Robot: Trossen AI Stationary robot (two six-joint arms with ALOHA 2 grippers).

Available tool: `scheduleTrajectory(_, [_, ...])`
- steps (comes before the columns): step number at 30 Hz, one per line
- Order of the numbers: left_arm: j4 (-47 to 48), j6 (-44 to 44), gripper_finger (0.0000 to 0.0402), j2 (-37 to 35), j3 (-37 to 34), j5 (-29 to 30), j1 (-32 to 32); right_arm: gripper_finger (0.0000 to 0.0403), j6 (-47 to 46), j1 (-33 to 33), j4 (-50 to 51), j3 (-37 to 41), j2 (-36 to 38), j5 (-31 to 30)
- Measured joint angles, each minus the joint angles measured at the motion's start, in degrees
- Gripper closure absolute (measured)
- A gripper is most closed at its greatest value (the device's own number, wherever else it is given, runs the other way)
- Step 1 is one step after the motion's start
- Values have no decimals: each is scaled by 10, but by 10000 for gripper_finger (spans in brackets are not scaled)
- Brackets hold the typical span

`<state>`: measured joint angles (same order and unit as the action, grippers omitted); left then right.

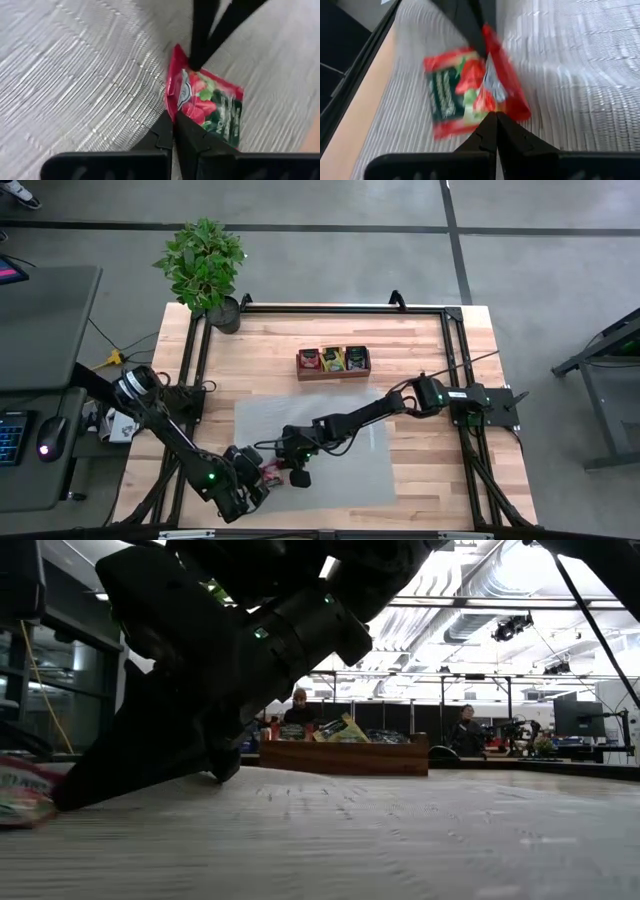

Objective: Pick & Place Tea
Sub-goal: Put the red tea bag into the left section of the wooden organizer

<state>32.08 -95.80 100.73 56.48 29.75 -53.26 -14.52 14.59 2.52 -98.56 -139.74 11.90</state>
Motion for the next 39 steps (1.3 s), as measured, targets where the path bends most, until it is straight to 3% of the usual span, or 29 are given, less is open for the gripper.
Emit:
scheduleTrajectory(8, [121,4,401,-84,-1,1,-12,403,0,-2,3,0,0,4])
scheduleTrajectory(23, [187,12,401,-144,-1,26,-12,403,1,-3,45,-1,3,5])
scheduleTrajectory(27, [208,21,401,-164,-1,58,-11,403,-1,-3,48,1,9,10])
scheduleTrajectory(35, [264,30,401,-211,0,130,-11,403,22,-6,106,5,67,-39])
scheduleTrajectory(39, [269,64,401,-236,0,206,-11,403,27,-8,143,4,120,-70])
